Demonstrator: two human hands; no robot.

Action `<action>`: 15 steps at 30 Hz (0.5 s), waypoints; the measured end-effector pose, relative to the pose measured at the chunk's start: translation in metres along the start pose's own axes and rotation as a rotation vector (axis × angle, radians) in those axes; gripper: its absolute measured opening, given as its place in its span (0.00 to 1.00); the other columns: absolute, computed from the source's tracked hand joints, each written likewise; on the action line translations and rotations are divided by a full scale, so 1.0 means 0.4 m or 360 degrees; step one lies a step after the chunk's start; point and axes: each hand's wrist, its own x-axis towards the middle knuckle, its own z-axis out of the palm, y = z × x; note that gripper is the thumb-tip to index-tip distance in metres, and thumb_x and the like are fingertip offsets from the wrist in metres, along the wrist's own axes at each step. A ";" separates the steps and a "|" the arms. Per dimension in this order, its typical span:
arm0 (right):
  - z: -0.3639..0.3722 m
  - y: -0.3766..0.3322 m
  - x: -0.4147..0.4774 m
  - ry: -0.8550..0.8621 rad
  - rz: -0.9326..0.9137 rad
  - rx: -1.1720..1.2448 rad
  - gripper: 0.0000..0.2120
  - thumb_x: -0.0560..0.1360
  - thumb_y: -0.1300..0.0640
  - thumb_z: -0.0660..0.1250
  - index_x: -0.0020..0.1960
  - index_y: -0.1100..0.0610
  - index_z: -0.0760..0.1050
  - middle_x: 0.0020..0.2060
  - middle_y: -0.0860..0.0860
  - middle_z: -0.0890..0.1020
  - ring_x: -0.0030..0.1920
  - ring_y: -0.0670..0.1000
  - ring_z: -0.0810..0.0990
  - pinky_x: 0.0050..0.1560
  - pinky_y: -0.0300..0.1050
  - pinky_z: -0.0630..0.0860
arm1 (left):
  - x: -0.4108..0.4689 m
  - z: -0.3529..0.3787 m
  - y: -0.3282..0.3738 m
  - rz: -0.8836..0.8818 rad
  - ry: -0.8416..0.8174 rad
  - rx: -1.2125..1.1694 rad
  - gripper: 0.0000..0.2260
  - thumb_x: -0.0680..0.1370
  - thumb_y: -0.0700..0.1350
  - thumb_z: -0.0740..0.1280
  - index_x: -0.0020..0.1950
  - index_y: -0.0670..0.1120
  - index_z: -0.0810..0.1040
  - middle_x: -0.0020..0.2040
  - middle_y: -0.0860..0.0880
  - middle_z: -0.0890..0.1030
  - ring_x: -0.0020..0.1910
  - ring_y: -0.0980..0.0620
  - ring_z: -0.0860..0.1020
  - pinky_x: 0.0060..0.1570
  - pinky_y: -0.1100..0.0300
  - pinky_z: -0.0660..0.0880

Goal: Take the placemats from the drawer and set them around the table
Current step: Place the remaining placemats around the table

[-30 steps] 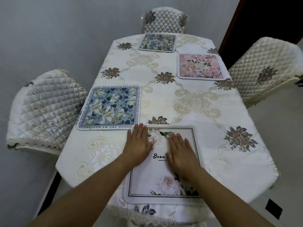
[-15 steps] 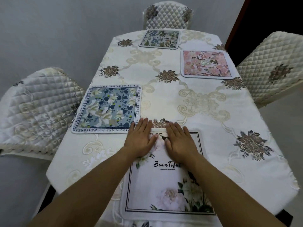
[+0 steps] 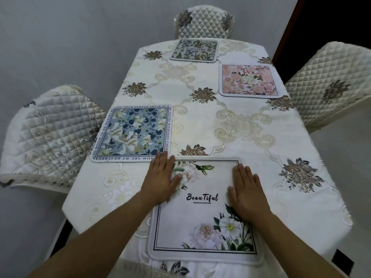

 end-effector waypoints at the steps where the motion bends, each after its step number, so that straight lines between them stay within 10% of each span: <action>1: 0.008 -0.005 -0.038 0.0017 0.0003 0.0015 0.33 0.77 0.42 0.39 0.78 0.56 0.44 0.78 0.54 0.47 0.77 0.53 0.43 0.76 0.52 0.40 | -0.031 0.006 0.009 -0.0003 -0.0009 -0.0001 0.33 0.79 0.65 0.45 0.79 0.47 0.48 0.79 0.43 0.45 0.77 0.45 0.39 0.76 0.49 0.42; 15: 0.007 -0.050 -0.279 -0.0064 0.0153 -0.0014 0.32 0.79 0.42 0.39 0.78 0.57 0.47 0.77 0.53 0.50 0.77 0.52 0.46 0.74 0.54 0.43 | -0.358 0.020 0.093 -0.0134 -0.0112 0.0025 0.34 0.79 0.65 0.38 0.78 0.46 0.39 0.78 0.45 0.37 0.77 0.46 0.35 0.73 0.52 0.36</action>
